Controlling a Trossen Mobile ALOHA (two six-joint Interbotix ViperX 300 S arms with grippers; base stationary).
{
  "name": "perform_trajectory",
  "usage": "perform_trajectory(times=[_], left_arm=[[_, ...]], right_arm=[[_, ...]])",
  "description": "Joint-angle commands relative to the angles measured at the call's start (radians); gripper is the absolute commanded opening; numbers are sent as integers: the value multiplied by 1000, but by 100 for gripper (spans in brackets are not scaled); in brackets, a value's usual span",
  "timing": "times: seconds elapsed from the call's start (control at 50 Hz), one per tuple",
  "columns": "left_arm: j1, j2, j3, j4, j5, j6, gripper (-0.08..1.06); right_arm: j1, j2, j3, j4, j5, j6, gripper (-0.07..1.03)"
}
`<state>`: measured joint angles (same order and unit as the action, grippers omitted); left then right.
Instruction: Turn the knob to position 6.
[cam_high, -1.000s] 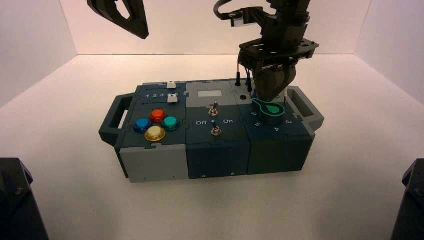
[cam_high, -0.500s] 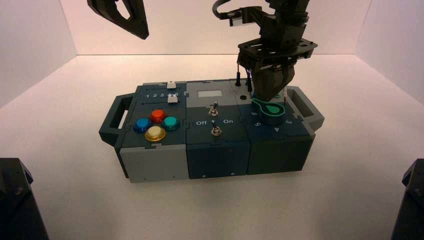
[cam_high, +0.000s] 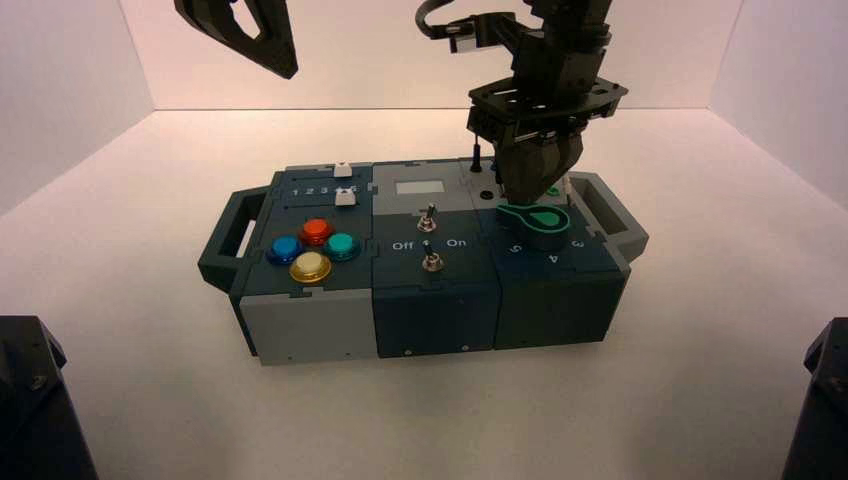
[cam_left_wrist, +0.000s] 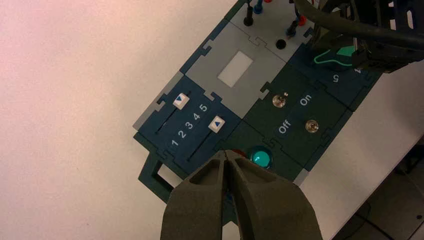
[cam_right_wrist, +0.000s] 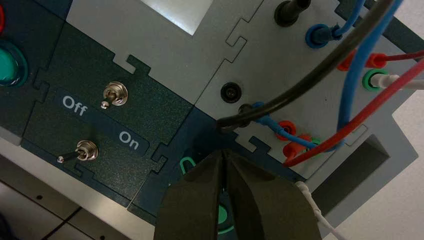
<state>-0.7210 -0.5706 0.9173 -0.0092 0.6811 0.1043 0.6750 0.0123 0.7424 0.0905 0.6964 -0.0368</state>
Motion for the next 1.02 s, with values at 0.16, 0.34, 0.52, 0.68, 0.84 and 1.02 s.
perform_trajectory(times=[0.16, 0.34, 0.52, 0.68, 0.84, 1.02], left_arm=[[-3, -11, -15, 3, -3, 6, -3], [-3, -14, -12, 5, -3, 8, -3], [-3, -11, -12, 11, -5, 6, -3], [-3, -8, -11, 14, -5, 6, -3], [-3, -5, -12, 20, -5, 6, -3], [2, -2, -12, 25, -8, 6, -3]], right_arm=[[-11, -52, -18, -5, -15, 3, -2], [-40, -98, -14, -8, -14, 5, -2], [-46, -178, -9, 2, 51, 11, -2], [-32, -282, 14, 28, 101, 17, -2], [-34, -314, 46, 35, 106, 11, -2], [-32, -299, 60, 35, 86, 9, -2]])
